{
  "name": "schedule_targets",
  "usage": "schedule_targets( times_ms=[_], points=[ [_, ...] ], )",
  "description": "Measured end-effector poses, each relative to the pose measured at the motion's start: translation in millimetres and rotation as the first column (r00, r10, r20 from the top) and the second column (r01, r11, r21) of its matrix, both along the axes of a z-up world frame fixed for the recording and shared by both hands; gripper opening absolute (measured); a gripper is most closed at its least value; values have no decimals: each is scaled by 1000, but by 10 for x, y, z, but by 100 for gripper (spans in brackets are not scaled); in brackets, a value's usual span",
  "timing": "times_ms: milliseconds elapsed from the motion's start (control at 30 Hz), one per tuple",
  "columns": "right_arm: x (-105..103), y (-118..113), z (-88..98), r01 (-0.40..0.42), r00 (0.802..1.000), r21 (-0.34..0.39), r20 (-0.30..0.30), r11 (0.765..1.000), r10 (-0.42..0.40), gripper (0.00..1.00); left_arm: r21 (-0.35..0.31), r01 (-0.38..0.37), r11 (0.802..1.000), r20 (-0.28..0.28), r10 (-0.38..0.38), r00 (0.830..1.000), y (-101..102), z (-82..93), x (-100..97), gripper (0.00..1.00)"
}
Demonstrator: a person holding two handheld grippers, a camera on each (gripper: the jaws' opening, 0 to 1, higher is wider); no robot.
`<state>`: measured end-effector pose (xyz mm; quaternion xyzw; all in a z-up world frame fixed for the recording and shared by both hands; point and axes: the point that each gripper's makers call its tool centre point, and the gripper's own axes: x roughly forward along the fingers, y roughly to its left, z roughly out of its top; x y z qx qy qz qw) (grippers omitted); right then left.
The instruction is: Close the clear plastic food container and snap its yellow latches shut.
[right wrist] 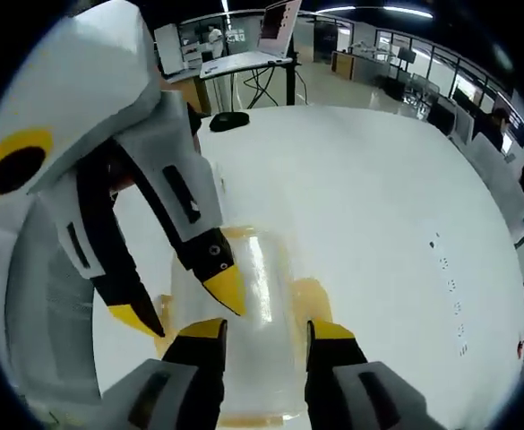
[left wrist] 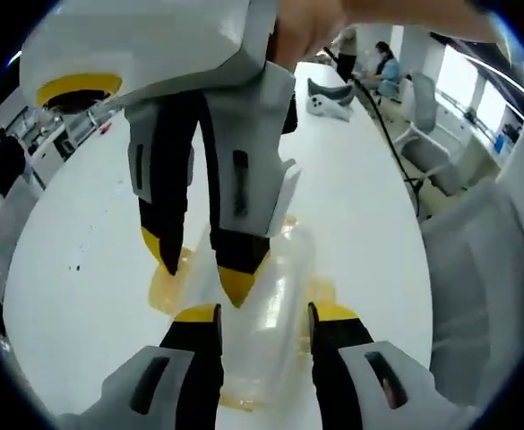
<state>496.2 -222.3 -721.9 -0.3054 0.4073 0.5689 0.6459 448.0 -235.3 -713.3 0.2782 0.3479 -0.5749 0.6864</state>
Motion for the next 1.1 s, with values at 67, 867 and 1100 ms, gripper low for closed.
schedule_targets(
  times_ms=[67,867,1100],
  points=[
    [18,14,8,2,1000,2,-1,1000,-2,34,0,3,1000,-1,-3,1000,1,-9,-30,37],
    [18,-28,-142,-21,990,-9,-140,1000,19,42,63,50,997,116,-57,992,37,-155,-139,43],
    [17,-25,-182,-15,977,6,-214,1000,16,41,85,46,995,172,-60,983,36,-178,-97,40]
  ],
)
